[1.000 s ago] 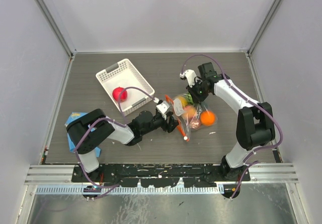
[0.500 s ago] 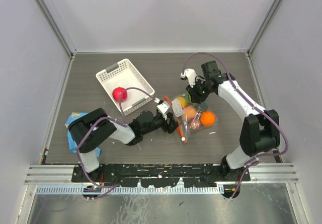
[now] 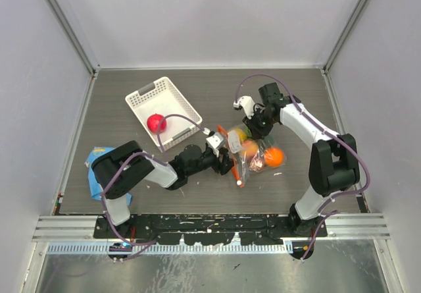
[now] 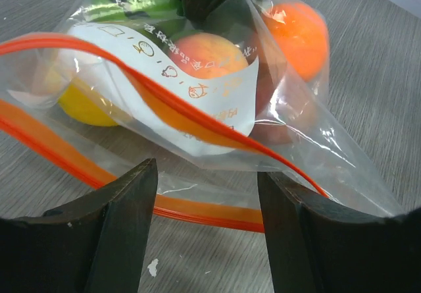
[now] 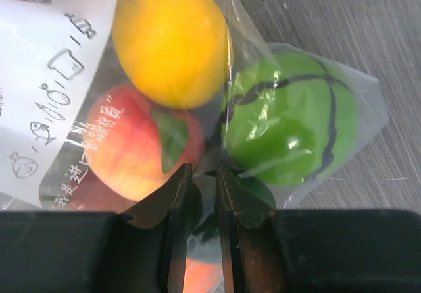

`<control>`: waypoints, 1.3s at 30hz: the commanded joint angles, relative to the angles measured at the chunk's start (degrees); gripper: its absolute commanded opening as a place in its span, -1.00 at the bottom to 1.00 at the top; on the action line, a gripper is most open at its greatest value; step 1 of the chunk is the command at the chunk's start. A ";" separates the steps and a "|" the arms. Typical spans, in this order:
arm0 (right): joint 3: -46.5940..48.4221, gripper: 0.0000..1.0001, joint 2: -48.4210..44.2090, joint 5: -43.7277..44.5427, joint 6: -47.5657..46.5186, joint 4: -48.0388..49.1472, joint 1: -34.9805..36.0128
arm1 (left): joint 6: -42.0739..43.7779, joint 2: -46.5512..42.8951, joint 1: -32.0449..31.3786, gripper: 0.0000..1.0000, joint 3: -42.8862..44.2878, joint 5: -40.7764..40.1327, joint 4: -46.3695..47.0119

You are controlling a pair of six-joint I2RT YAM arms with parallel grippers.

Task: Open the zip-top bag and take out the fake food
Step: Pick up the fake fruit from the zipper food storage bag.

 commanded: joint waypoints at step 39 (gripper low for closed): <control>-14.05 0.02 -17.13 -16.46 -42.61 -6.90 -0.22 | -0.39 2.18 0.23 0.58 3.34 7.93 1.18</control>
